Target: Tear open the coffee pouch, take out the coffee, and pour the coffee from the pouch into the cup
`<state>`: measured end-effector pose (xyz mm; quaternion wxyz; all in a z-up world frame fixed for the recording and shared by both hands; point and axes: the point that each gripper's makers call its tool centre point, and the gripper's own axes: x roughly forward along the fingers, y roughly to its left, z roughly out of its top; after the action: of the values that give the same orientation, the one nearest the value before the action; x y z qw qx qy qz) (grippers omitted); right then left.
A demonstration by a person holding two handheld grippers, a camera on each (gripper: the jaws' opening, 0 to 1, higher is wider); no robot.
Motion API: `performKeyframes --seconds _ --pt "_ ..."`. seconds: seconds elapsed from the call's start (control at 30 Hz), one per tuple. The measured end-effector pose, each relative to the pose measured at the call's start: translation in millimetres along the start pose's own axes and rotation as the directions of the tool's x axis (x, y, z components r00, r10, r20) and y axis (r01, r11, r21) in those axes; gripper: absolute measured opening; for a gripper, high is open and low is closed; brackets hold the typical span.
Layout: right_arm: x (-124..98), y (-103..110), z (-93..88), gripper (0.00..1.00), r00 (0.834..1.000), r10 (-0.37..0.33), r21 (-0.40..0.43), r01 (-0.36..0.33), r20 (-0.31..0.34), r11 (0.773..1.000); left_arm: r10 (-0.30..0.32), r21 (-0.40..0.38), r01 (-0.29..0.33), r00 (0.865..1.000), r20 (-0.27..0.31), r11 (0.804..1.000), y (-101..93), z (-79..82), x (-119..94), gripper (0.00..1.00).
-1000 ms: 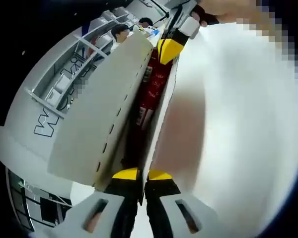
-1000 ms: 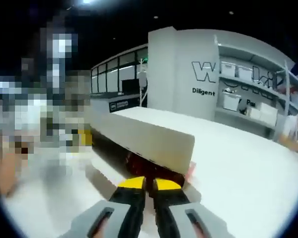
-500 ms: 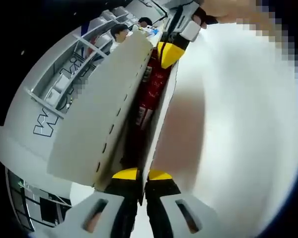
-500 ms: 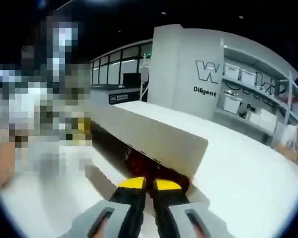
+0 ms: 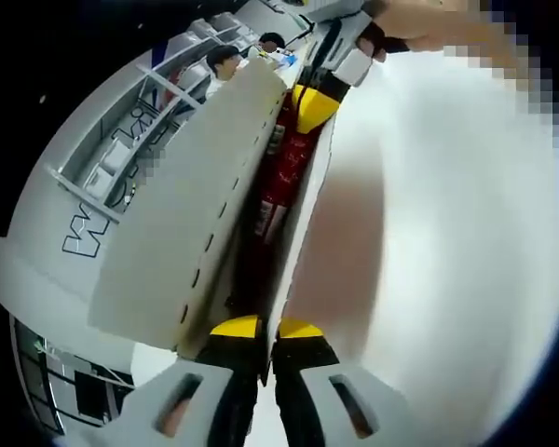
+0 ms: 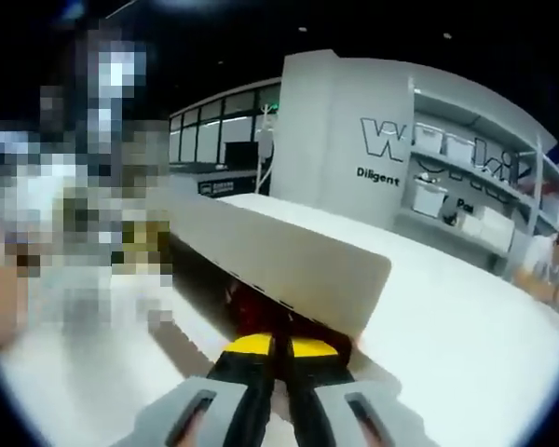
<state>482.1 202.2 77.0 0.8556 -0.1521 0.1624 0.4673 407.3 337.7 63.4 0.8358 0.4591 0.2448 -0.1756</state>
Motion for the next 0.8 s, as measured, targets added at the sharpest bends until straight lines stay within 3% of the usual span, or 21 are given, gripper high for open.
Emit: performKeyframes --seconds 0.4,0.8 --pt "2 1 -0.6 0.03 1.000 -0.015 -0.029 0.015 0.007 0.999 -0.001 0.000 0.001 1.000 -0.002 1.000 -0.6 -0.8 0 0.06" --pt "-9 6 3.5 0.01 0.999 -0.016 -0.080 0.012 -0.042 0.997 0.000 -0.008 0.000 1.000 0.006 1.000 -0.4 -0.4 1 0.06"
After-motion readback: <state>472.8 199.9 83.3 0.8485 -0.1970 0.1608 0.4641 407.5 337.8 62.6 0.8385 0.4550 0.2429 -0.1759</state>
